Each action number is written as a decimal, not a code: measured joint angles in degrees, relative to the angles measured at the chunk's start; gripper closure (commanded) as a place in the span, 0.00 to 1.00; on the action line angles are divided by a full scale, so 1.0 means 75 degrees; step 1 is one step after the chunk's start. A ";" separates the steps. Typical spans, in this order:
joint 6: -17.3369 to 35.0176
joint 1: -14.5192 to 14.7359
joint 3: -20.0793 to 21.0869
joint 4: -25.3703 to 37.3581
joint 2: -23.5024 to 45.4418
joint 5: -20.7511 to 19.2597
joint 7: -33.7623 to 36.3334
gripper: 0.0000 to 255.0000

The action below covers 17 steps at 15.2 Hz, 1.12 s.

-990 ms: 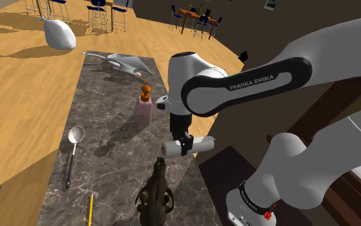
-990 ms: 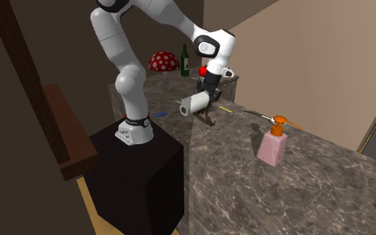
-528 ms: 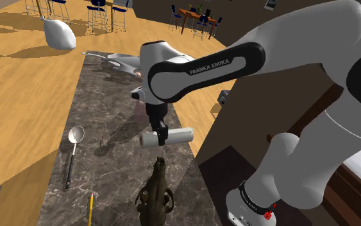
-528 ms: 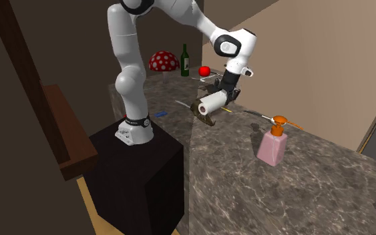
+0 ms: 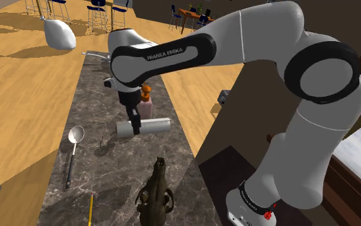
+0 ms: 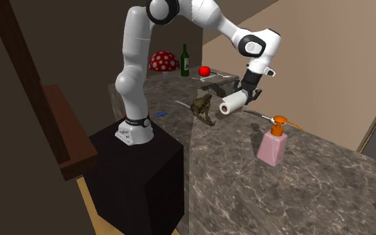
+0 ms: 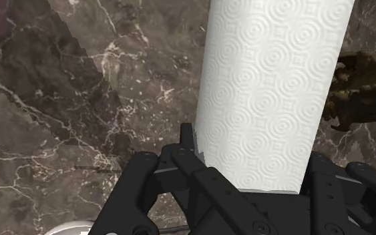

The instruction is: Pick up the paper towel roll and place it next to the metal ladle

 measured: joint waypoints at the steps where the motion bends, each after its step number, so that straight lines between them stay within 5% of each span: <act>1: -0.0105 0.0008 0.0007 0.0458 0.0349 -0.0003 0.0023 1.00; 6: -0.0757 -0.0019 -0.0003 0.2437 0.1678 -0.0025 0.0052 1.00; 17: 0.0005 -0.0009 0.0004 0.2216 0.2227 -0.0009 -0.0006 1.00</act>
